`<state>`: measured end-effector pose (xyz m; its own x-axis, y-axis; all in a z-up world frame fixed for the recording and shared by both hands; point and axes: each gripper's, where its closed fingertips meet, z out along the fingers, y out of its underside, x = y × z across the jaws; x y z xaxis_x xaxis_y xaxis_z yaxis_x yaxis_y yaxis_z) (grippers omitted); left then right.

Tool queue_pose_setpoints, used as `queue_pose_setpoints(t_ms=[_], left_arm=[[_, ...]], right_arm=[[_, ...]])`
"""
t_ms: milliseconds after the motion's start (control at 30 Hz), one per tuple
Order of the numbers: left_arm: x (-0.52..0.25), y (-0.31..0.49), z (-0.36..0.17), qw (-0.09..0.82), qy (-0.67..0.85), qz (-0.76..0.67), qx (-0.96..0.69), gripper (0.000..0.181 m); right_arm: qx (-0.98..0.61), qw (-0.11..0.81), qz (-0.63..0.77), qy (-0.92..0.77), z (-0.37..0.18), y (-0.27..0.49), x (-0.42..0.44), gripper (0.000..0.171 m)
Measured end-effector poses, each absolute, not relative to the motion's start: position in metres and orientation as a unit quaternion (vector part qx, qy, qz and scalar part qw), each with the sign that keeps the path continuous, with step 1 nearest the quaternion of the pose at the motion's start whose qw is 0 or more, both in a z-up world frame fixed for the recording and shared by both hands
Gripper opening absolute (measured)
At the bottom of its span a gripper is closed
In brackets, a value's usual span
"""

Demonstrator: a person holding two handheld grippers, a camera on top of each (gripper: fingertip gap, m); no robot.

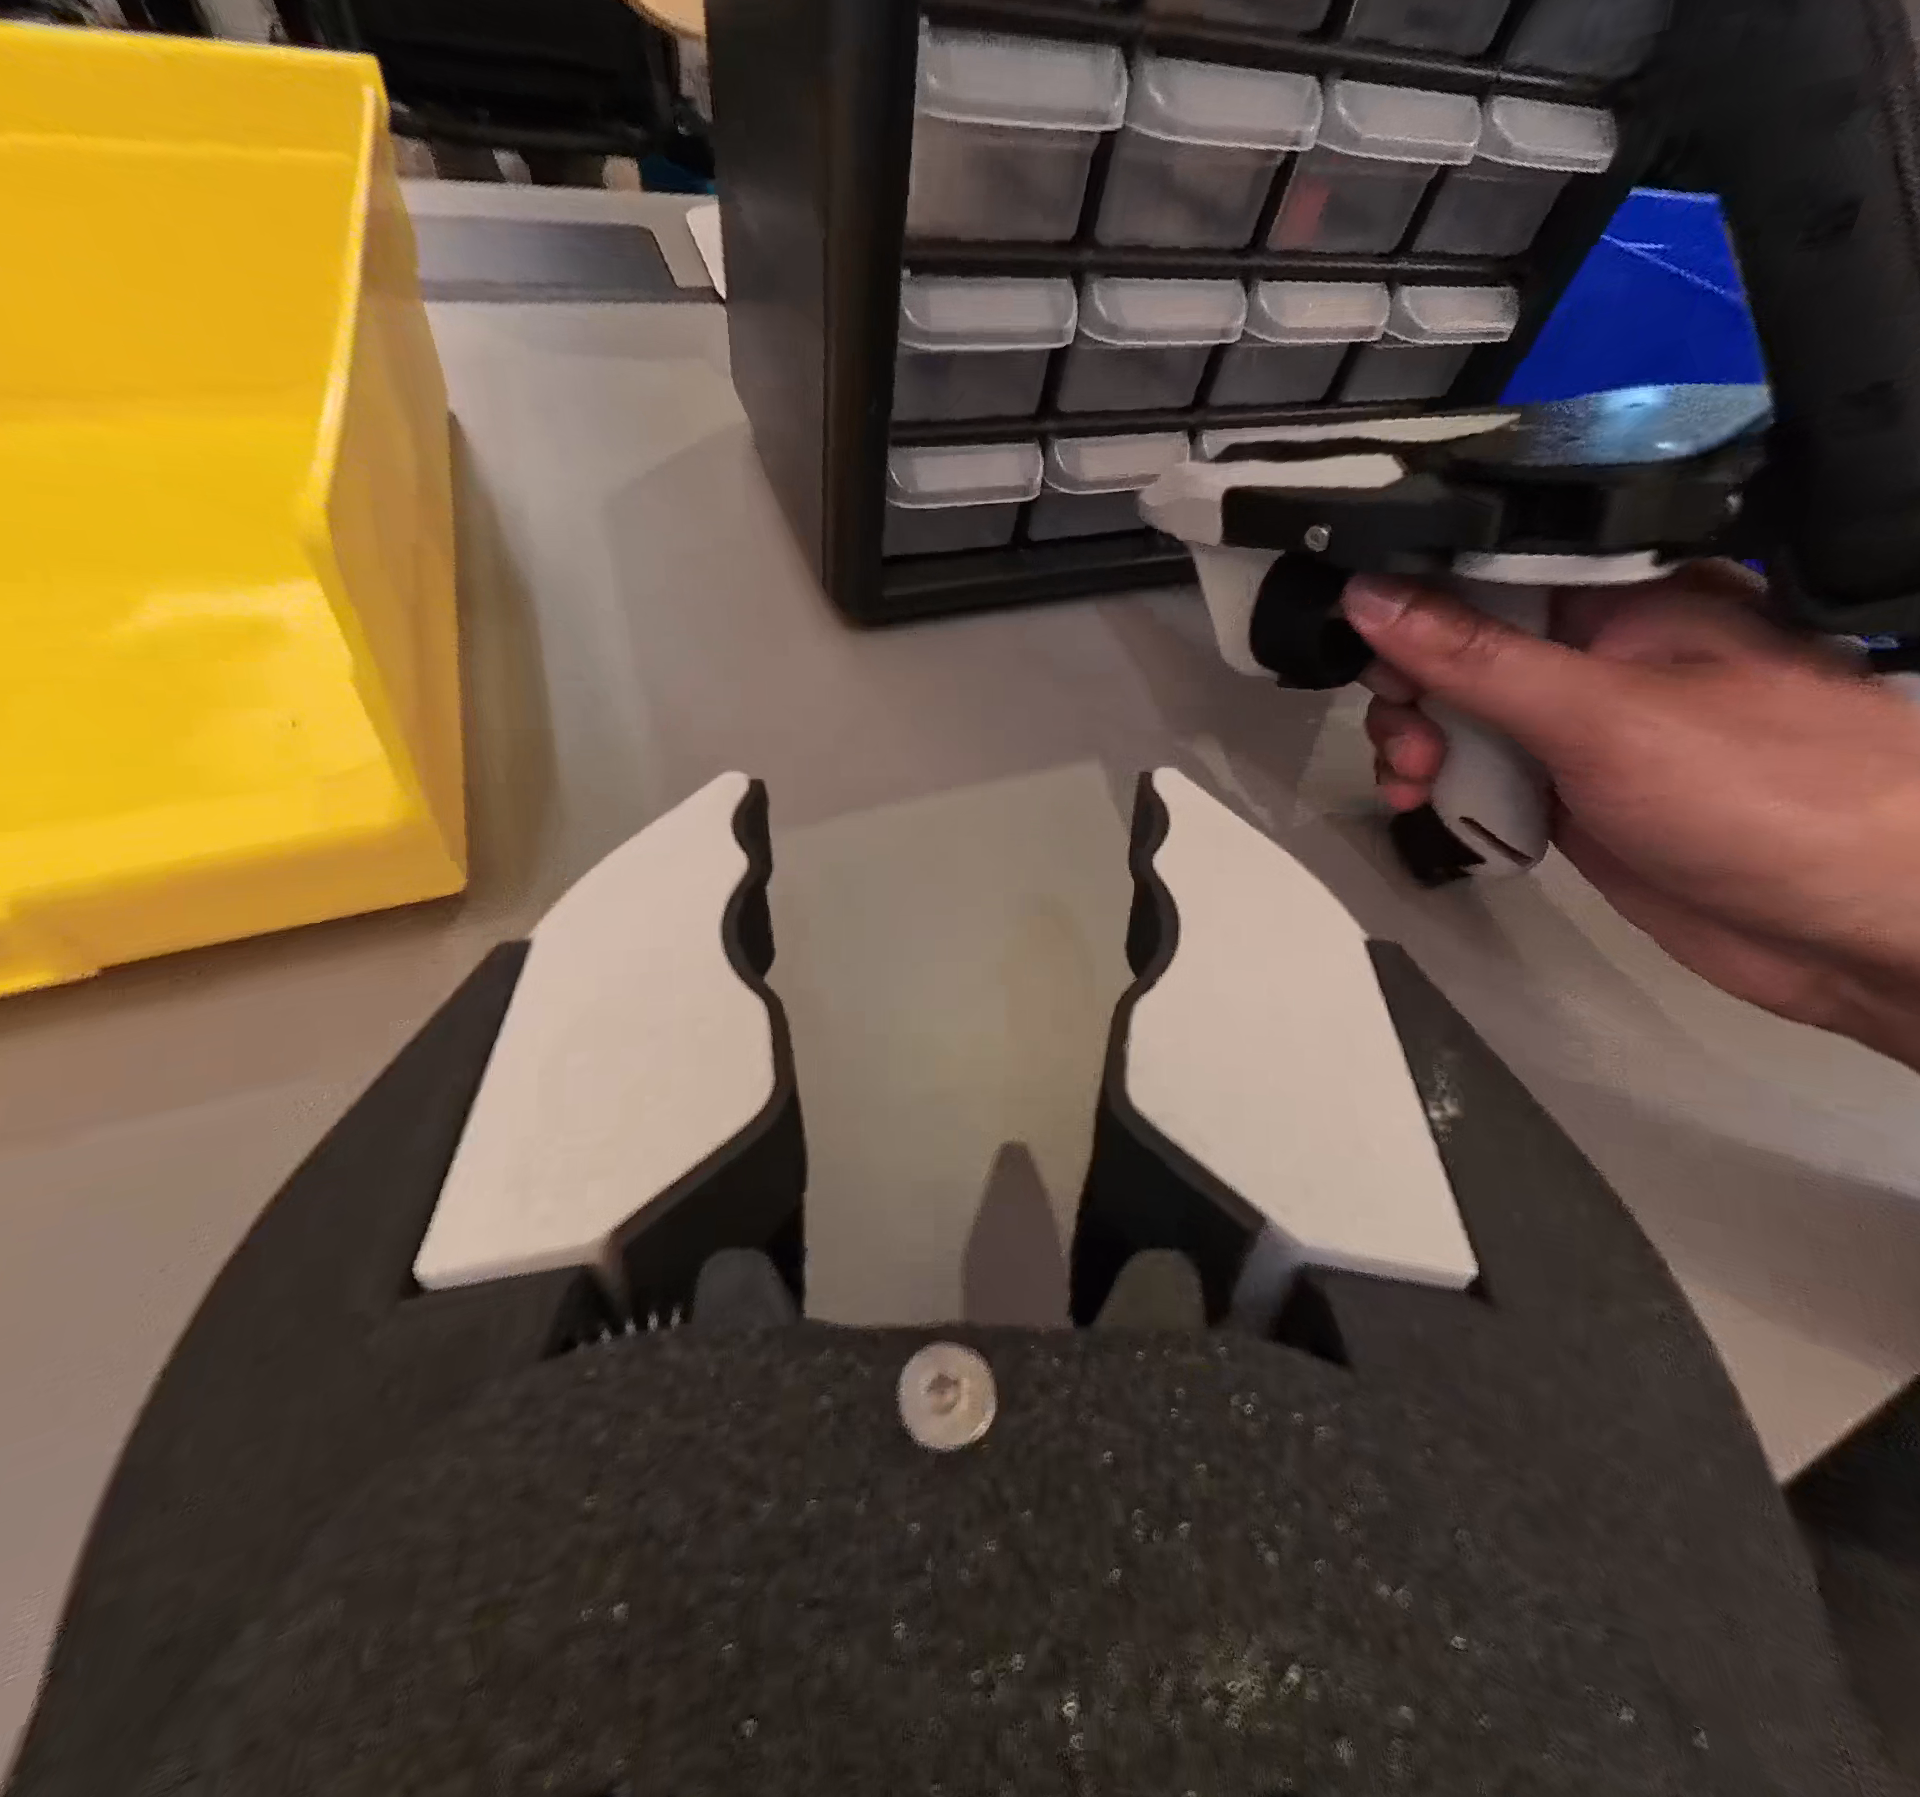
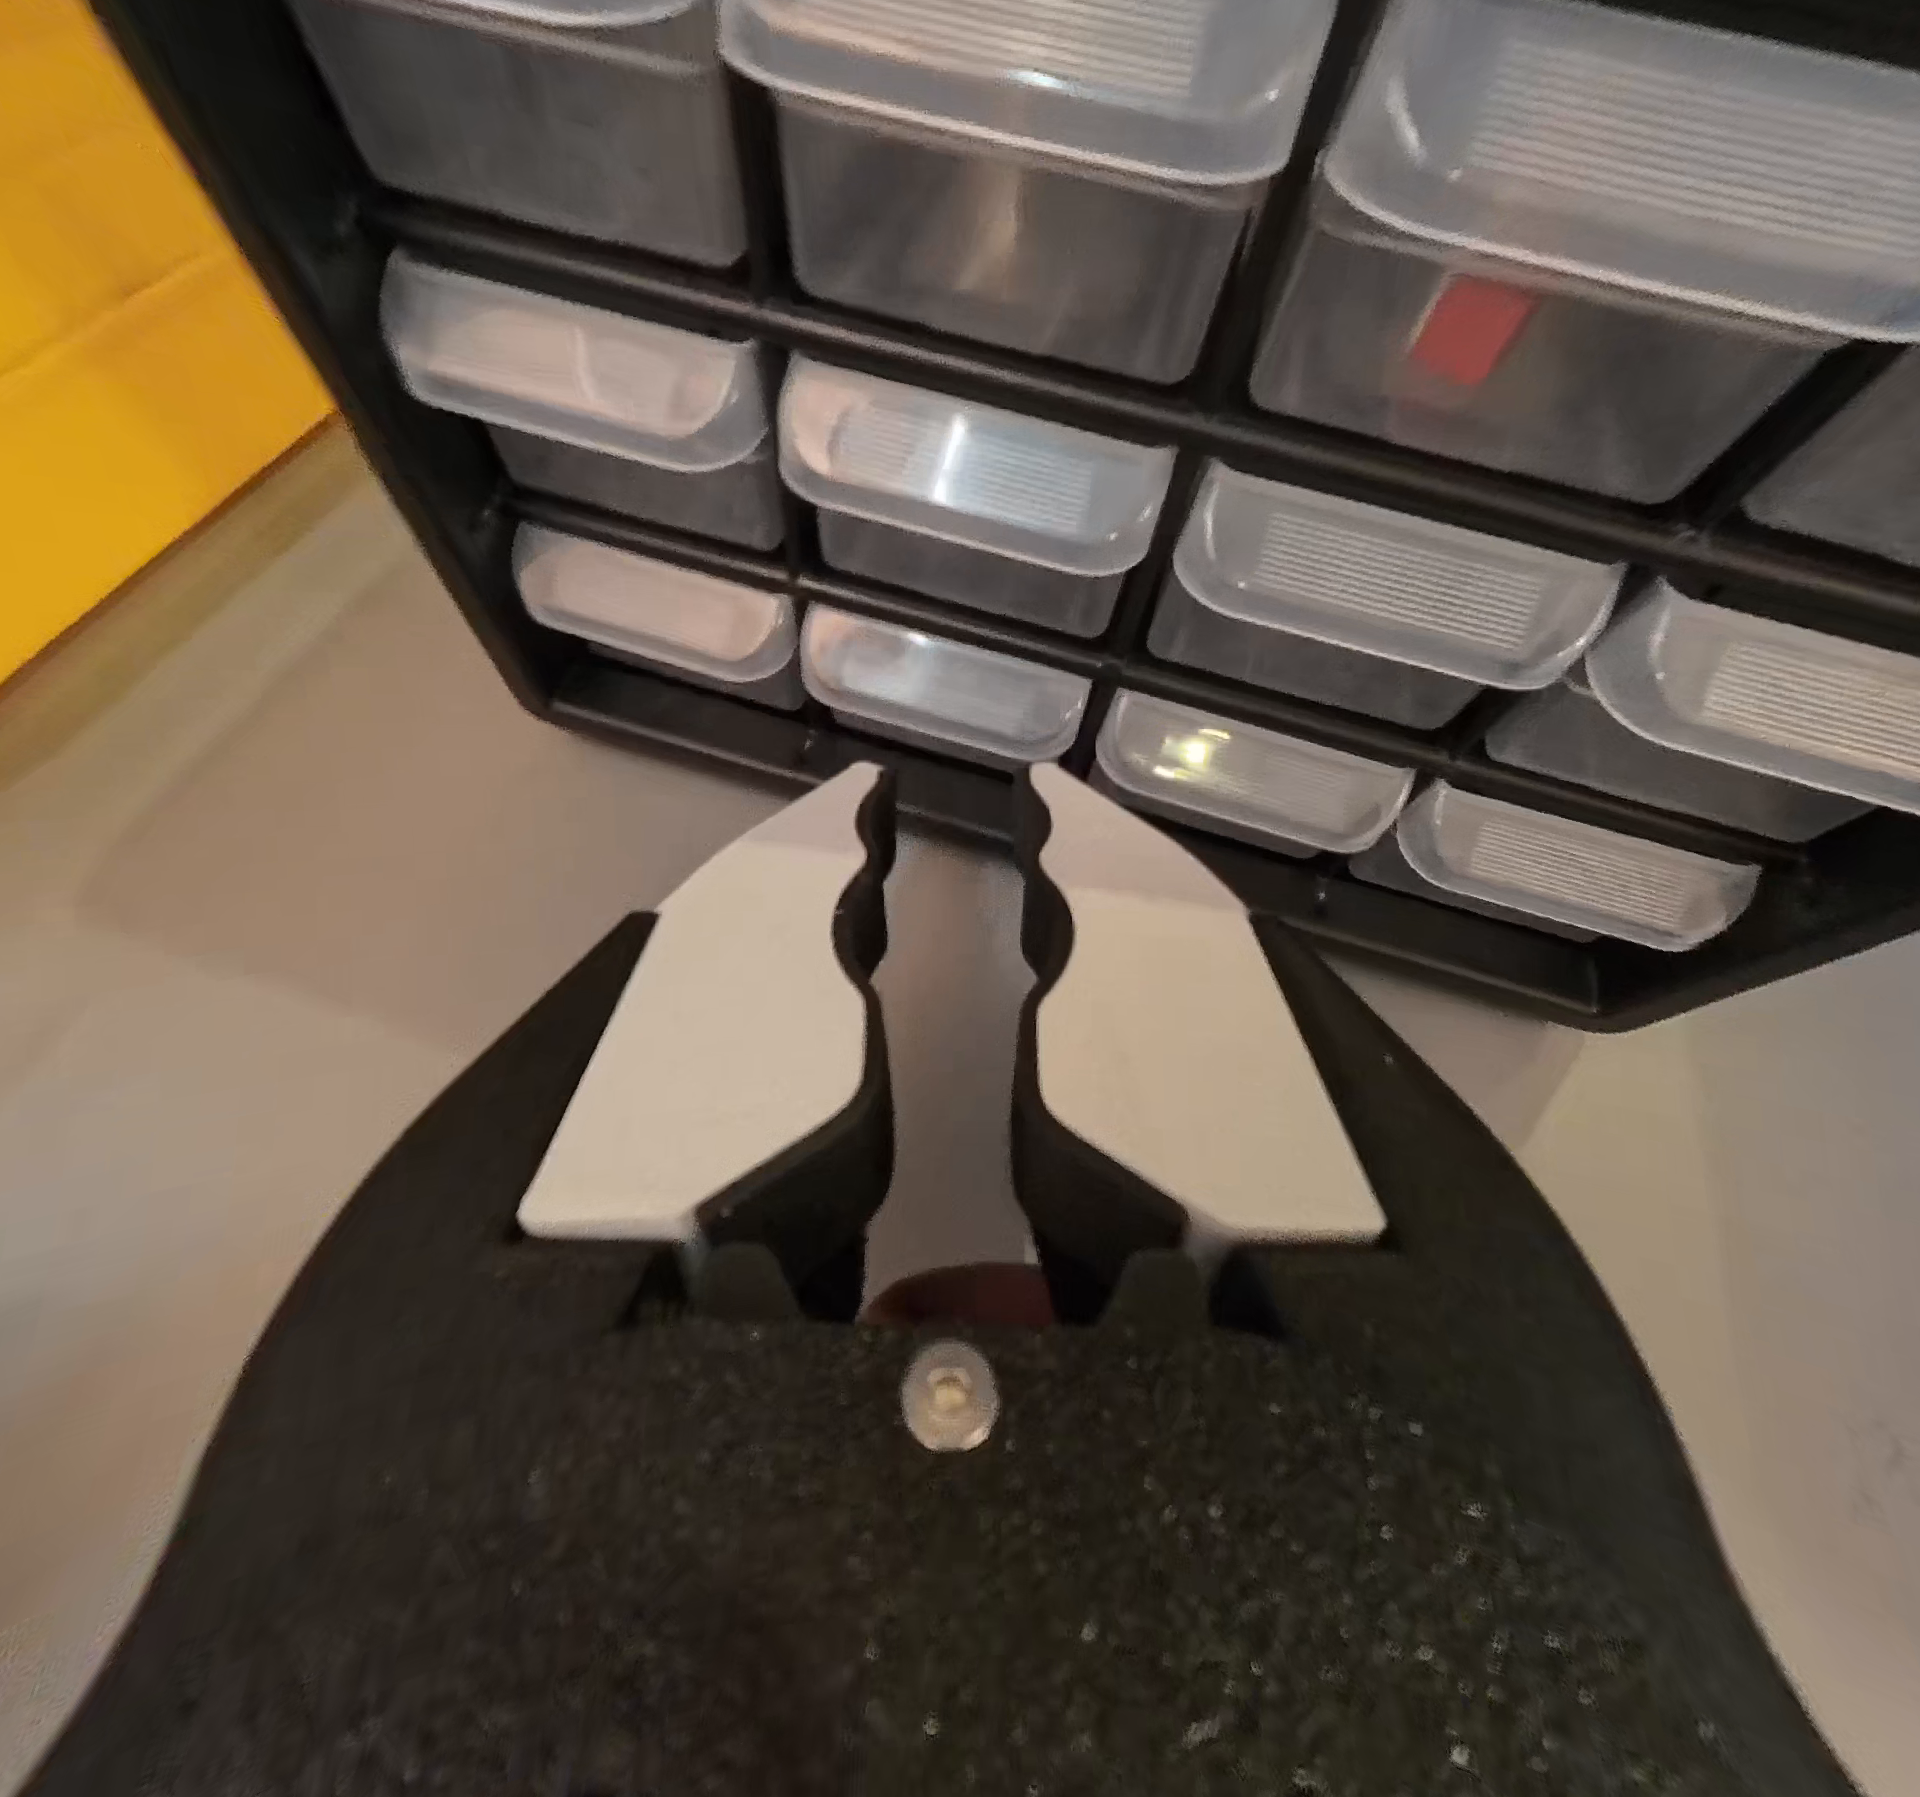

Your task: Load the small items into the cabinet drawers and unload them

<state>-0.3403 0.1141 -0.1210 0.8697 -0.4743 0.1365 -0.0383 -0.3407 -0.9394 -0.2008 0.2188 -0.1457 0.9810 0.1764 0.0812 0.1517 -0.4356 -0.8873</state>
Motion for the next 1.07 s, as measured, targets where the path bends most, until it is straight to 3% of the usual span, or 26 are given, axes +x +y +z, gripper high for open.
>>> queue_pose_setpoints(t_ms=[433, 667, 800, 1067], left_arm=[[-0.368, 0.112, -0.108, 0.583, 0.138, -0.150, -0.786, 0.058], [-0.370, 0.107, -0.105, 0.591, 0.137, -0.130, -0.784, 0.057], [-0.366, 0.106, -0.107, 0.589, 0.140, -0.131, -0.785, 0.057], [-0.354, 0.111, -0.114, 0.577, 0.162, -0.135, -0.789, 0.058]], right_arm=[[-0.815, 0.557, 0.053, -0.150, -0.091, 0.155, -0.135, 0.022], [-0.805, 0.563, 0.099, -0.158, -0.108, 0.101, -0.072, 0.033], [-0.755, 0.620, 0.133, -0.164, -0.103, 0.068, -0.051, 0.034], [-0.742, 0.642, 0.141, -0.135, -0.096, 0.069, -0.033, 0.033]])
